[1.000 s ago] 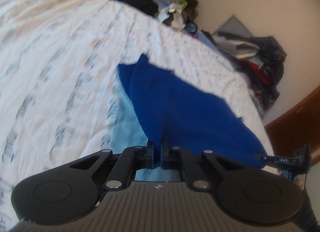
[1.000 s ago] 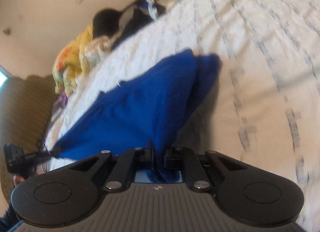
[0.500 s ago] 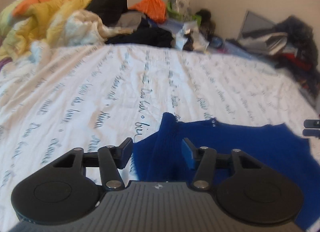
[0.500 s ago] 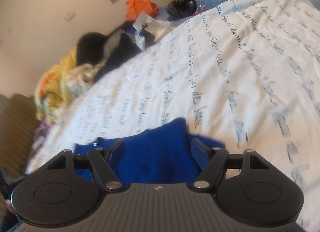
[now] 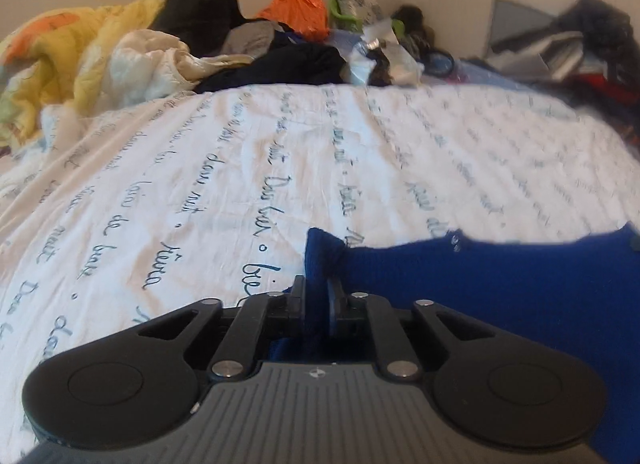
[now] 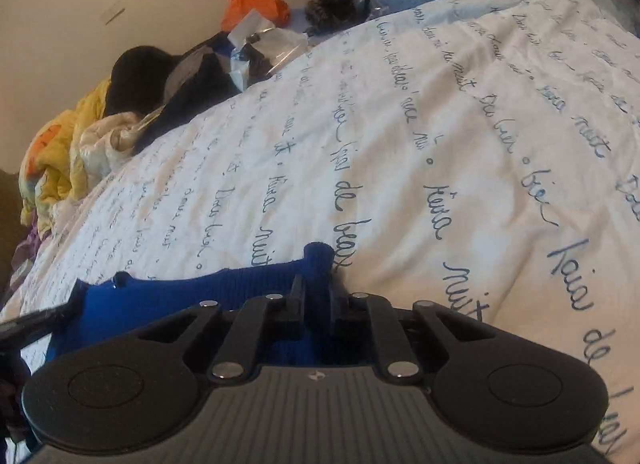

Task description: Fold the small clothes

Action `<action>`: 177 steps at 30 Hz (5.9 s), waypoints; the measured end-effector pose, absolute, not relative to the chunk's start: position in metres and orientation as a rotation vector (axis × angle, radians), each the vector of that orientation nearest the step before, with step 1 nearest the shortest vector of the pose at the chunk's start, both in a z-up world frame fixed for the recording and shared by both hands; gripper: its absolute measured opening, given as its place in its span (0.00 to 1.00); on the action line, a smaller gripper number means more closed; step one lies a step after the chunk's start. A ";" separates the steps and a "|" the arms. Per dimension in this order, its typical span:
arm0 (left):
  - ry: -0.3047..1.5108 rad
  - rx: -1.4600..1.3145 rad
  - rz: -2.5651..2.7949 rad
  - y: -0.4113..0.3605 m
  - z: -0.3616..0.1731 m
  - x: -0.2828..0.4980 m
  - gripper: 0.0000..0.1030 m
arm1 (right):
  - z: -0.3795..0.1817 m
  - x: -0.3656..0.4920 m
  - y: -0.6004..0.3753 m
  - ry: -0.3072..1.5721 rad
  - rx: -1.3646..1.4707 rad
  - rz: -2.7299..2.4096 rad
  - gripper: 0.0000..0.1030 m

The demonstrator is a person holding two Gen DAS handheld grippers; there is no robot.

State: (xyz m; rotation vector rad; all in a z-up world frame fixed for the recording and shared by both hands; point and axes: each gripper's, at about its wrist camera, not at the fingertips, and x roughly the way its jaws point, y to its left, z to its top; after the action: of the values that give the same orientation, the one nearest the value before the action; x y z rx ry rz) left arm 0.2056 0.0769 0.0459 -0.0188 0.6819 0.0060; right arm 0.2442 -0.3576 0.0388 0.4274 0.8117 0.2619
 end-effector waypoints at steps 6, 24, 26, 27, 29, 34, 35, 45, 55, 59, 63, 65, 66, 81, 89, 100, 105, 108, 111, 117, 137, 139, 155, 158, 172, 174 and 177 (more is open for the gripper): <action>0.550 -0.103 -0.150 0.051 0.083 0.129 0.60 | 0.076 0.171 -0.326 0.690 0.414 0.440 0.35; 0.701 0.103 -0.248 0.002 0.026 0.049 0.77 | 0.025 0.086 -0.288 0.727 0.093 0.387 0.73; 0.649 0.145 -0.252 0.013 0.021 0.029 0.80 | 0.018 0.066 -0.290 0.662 -0.042 0.414 0.73; 0.677 0.124 -0.256 0.021 0.023 0.027 0.79 | 0.020 0.062 -0.292 0.687 -0.074 0.405 0.73; 0.701 0.138 -0.219 0.032 0.029 0.022 0.75 | 0.030 0.057 -0.288 0.739 -0.111 0.356 0.73; 0.641 0.120 -0.251 0.004 0.043 0.025 0.68 | 0.051 0.066 -0.257 0.726 -0.009 0.403 0.75; 0.644 0.119 -0.270 -0.005 0.040 0.028 0.69 | 0.046 0.072 -0.249 0.746 -0.022 0.415 0.76; 0.706 0.064 -0.255 0.013 0.033 0.004 0.71 | 0.032 0.027 -0.262 0.812 -0.141 0.418 0.77; 0.675 0.117 -0.195 0.000 0.022 0.038 0.82 | 0.030 0.091 -0.206 0.825 -0.212 0.371 0.92; 0.698 0.076 -0.213 0.023 0.030 0.022 0.80 | 0.031 0.061 -0.230 0.781 -0.202 0.461 0.94; 0.626 0.076 -0.222 0.019 0.055 0.059 0.79 | 0.067 0.100 -0.233 0.774 -0.099 0.419 0.94; 0.595 0.100 -0.219 0.009 0.063 0.097 0.82 | 0.081 0.129 -0.234 0.706 -0.044 0.393 0.95; 0.608 0.097 -0.226 0.005 0.064 0.116 0.83 | 0.083 0.146 -0.233 0.697 -0.029 0.381 0.95; 0.675 0.057 -0.112 0.019 0.024 0.188 1.00 | 0.039 0.198 -0.255 0.699 -0.007 0.180 1.00; 0.678 0.055 -0.114 0.020 0.022 0.201 1.00 | 0.021 0.184 -0.255 0.675 0.011 0.191 1.00; 0.659 -0.019 -0.112 0.016 0.047 0.151 0.98 | 0.020 0.183 -0.254 0.671 0.009 0.186 1.00; 0.652 0.000 -0.112 0.016 0.022 0.127 1.00 | 0.020 0.183 -0.254 0.672 0.010 0.190 1.00; 0.650 0.006 -0.087 0.012 0.022 0.127 1.00 | 0.023 0.177 -0.253 0.675 0.005 0.180 1.00; 0.646 0.000 -0.084 0.013 0.022 0.124 1.00 | 0.037 0.153 -0.255 0.690 0.044 0.145 1.00; 0.647 -0.011 -0.094 0.016 0.023 0.126 1.00 | 0.020 0.108 -0.250 0.627 -0.078 0.216 1.00; 0.663 0.039 -0.070 0.002 0.019 0.069 1.00 | 0.034 0.068 -0.253 0.611 -0.033 0.152 1.00; 0.664 0.038 -0.070 0.002 0.019 0.069 1.00 | 0.021 0.055 -0.253 0.642 -0.057 0.158 1.00; 0.662 0.046 -0.060 -0.001 0.018 0.069 1.00 | 0.017 0.052 -0.251 0.631 -0.069 0.150 1.00; 0.662 0.046 -0.060 -0.001 0.018 0.068 1.00 | 0.017 0.052 -0.250 0.631 -0.068 0.150 1.00; 0.661 0.046 -0.060 -0.001 0.018 0.069 1.00 | 0.017 0.052 -0.250 0.631 -0.068 0.149 1.00; 0.661 0.045 -0.061 -0.001 0.018 0.069 1.00 | 0.017 0.052 -0.250 0.631 -0.069 0.149 1.00; 0.661 0.044 -0.063 0.000 0.018 0.069 1.00 | 0.017 0.052 -0.250 0.631 -0.068 0.149 1.00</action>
State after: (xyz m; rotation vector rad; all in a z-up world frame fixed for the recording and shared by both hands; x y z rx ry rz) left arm 0.0686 -0.0004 0.0180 0.0439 0.6607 -0.0627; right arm 0.0517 -0.2502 0.0166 -0.0681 0.6307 0.1488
